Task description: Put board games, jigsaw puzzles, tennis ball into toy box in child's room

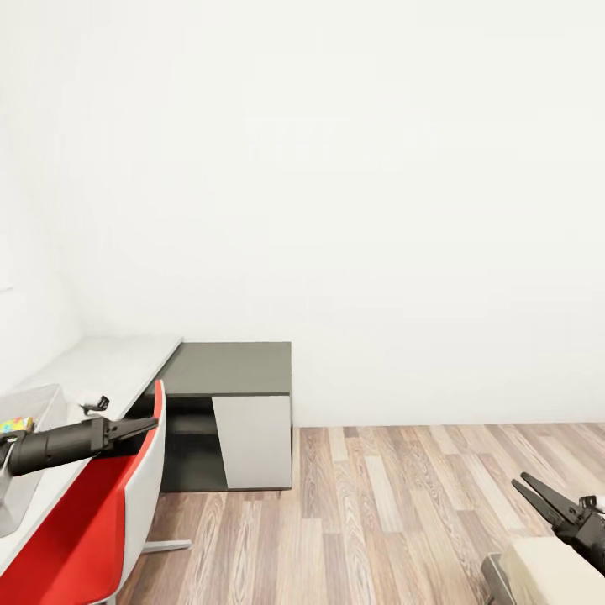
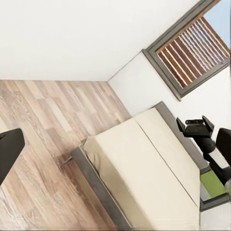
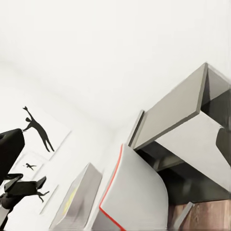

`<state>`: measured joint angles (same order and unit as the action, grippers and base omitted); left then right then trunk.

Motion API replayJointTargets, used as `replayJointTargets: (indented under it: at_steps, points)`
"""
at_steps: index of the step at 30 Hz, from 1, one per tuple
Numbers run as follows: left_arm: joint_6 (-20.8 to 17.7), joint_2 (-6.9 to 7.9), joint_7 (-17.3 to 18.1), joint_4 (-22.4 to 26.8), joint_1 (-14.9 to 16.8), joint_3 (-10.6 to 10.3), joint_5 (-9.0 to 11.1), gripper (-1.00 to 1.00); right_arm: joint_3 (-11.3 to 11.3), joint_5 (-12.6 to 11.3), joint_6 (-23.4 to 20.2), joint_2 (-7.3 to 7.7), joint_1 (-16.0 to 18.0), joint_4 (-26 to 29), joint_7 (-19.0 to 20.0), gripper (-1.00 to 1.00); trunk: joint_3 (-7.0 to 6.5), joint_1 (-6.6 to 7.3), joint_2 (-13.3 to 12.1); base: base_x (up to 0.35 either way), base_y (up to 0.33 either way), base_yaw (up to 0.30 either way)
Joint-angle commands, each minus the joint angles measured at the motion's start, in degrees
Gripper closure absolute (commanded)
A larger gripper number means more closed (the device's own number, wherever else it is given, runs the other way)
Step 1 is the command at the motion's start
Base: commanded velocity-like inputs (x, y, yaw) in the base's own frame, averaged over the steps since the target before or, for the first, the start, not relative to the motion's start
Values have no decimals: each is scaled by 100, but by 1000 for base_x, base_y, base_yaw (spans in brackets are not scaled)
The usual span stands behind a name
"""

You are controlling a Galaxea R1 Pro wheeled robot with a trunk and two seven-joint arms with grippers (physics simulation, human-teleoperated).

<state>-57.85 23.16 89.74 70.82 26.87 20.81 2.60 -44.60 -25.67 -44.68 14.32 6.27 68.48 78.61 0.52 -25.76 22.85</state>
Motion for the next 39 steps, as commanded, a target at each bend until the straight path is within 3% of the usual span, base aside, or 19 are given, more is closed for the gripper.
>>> replayJointTargets:
  at_steps: [1, 4, 6, 12, 13, 17, 21, 22, 24, 27, 28, 30, 34, 36, 37, 39]
  points:
    - [-64, -19, 26, 0, 3, -126, -17, -100, 22, -16, -49, 0, 6, -1, -50, -100, 6, -2, 7, -1, -1, 0]
    - [-72, -51, -42, -5, 4, -499, -29, -100, 57, -25, -49, 1, 15, -1, -277, -100, 6, -2, 7, 0, 0, 0]
    - [-78, -118, -325, -6, 8, -735, -25, -100, 67, -33, -49, -4, 65, -3, -443, -100, 6, -2, 7, 0, 0, 0]
    - [-78, -716, -1563, -7, 41, -942, -32, -100, 210, -34, -49, -39, 133, -10, -637, -100, 6, -2, 7, 0, 0, 0]
    - [-78, -760, -1686, -11, 46, -949, -34, -100, 216, -34, -49, -40, 139, -10, -649, -100, 6, -2, 7, 0, 0, 0]
    - [-75, -1066, -2756, -65, 71, -970, -33, -100, 243, -34, -49, -43, 166, -14, -858, -100, 6, -2, 7, 0, 0, 0]
    - [-34, -1440, -3989, -126, 80, -986, -33, -100, 364, -34, -49, -43, 258, -17, -1437, -100, 6, -2, 7, 0, 0, 0]
    - [-2, -1496, -4156, -144, 80, -987, -33, -100, 399, -34, -49, -43, 282, -17, -1521, -100, 6, -2, 7, 0, 0, 0]
    - [202, -1695, -4840, -301, 81, -990, -29, -100, 561, -31, -52, -46, 375, -21, -1877, -100, 6, -2, 7, 0, 0, 0]
    - [563, -1927, -5806, -903, 88, -991, -28, -100, 786, -33, -56, -61, 498, -38, -2590, -100, 6, -2, 7, 0, 0, 0]
    - [647, -1961, -5961, -1055, 90, -991, -29, -100, 823, -32, -60, -73, 525, -39, -2726, -100, 6, -2, 7, 0, 0, 0]
    - [1123, -2098, -6622, -1755, 99, -1004, -41, -100, 955, -19, -83, -125, 621, -69, -3299, -100, 6, -2, 7, 0, 0, 0]
    - [1930, -2191, -7703, -2976, 106, -1085, -65, -100, 1175, 5, -65, -168, 686, -348, -4239, -100, 6, -2, 7, 0, 0, 0]
    - [2335, -2217, -8156, -3686, 107, -1152, -80, -100, 1494, 36, -50, -252, 699, -639, -4749, -100, 6, -2, 7, 0, 0, 0]
    - [2450, -2221, -8229, -3861, 107, -1180, -89, -100, 1602, 45, -45, -286, 701, -716, -4869, -100, 6, -2, 7, 0, 0, 0]
    - [3016, -2230, -8413, -4599, 108, -1371, -171, -100, 2063, 72, 90, -432, 690, -1059, -5334, -100, 6, -2, 7, 0, 0, 0]
